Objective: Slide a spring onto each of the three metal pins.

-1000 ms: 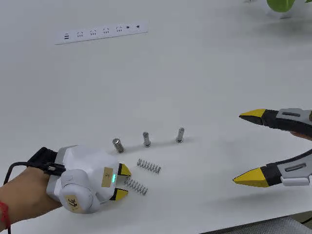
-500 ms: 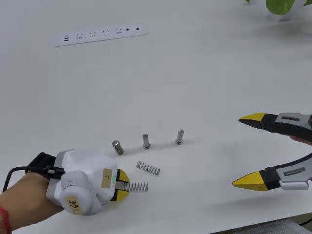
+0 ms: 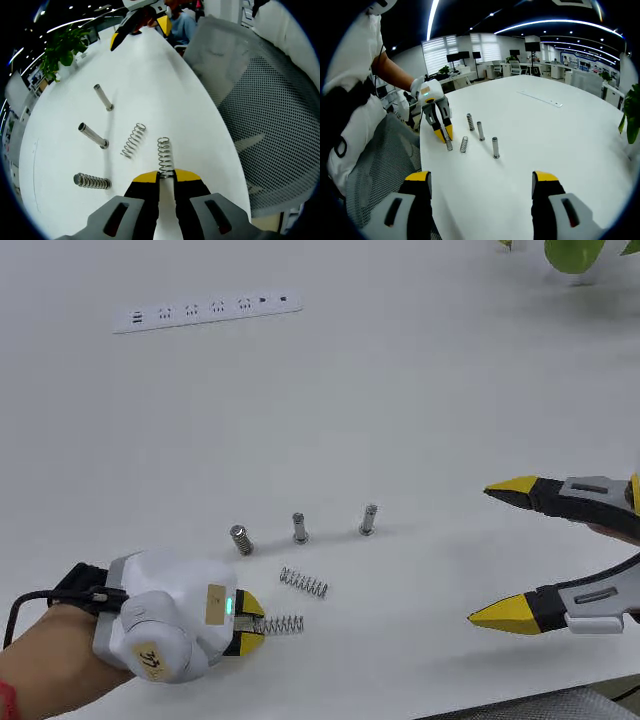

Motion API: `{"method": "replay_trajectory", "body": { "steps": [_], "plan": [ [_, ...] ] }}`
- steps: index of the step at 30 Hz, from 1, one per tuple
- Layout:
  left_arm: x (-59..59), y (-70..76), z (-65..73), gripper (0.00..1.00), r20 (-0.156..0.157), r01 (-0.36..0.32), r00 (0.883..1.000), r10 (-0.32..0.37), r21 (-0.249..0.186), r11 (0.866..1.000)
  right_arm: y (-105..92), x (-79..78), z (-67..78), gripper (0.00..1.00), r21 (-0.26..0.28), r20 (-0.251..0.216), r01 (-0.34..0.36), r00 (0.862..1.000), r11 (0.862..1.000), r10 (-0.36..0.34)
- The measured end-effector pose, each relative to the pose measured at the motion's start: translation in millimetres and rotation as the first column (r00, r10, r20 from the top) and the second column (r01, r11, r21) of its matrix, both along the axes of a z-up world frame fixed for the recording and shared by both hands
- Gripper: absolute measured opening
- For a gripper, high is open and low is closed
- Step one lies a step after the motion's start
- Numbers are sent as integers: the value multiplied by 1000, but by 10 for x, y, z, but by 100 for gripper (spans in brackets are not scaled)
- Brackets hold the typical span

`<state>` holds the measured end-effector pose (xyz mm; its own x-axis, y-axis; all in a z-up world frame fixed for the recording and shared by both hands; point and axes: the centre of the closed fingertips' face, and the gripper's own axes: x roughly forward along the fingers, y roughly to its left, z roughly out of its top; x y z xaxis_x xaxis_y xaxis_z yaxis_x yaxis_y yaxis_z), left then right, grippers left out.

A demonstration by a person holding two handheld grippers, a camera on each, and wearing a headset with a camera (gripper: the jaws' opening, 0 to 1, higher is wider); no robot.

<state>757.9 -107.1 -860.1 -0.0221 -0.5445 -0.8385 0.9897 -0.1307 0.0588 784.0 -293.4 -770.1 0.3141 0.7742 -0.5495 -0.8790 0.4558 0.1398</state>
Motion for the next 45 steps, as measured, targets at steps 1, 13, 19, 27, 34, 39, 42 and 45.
{"method": "replay_trajectory", "body": {
  "steps": [1, 13, 19, 27, 34, 39, 42, 45],
  "plan": [
    [-9, -2, 9, 10, -7, -8, 1000, 8, -7, 1000, 3, -1, 7, 83, 1, 0, 1, 1000, 1000, -1],
    [-2, -139, 594, 10, -66, -201, 979, 191, -225, 953, 172, 48, 368, 82, 44, 42, -4, 999, 999, 3],
    [134, -315, 1078, 10, -118, -317, 948, 294, -391, 864, 508, 134, 784, 75, 192, 56, 24, 998, 981, -36],
    [341, -511, 1686, 10, -216, -440, 895, 391, -576, 689, 948, 243, 1154, 51, 393, -40, 123, 992, 911, -117],
    [464, -544, 2008, 10, -273, -496, 859, 434, -656, 569, 1087, 418, 1383, 33, 533, -115, 219, 976, 817, -186],
    [469, -573, 2069, 10, -272, -492, 859, 434, -672, 553, 1233, 394, 1452, 29, 561, -148, 205, 978, 802, -147],
    [472, -592, 2092, 10, -273, -491, 859, 434, -680, 544, 1307, 363, 1470, 27, 568, -159, 195, 979, 799, -126],
    [471, -605, 2126, 10, -277, -491, 858, 432, -690, 532, 1331, 357, 1481, 24, 570, -161, 196, 979, 798, -125]
  ]
}}
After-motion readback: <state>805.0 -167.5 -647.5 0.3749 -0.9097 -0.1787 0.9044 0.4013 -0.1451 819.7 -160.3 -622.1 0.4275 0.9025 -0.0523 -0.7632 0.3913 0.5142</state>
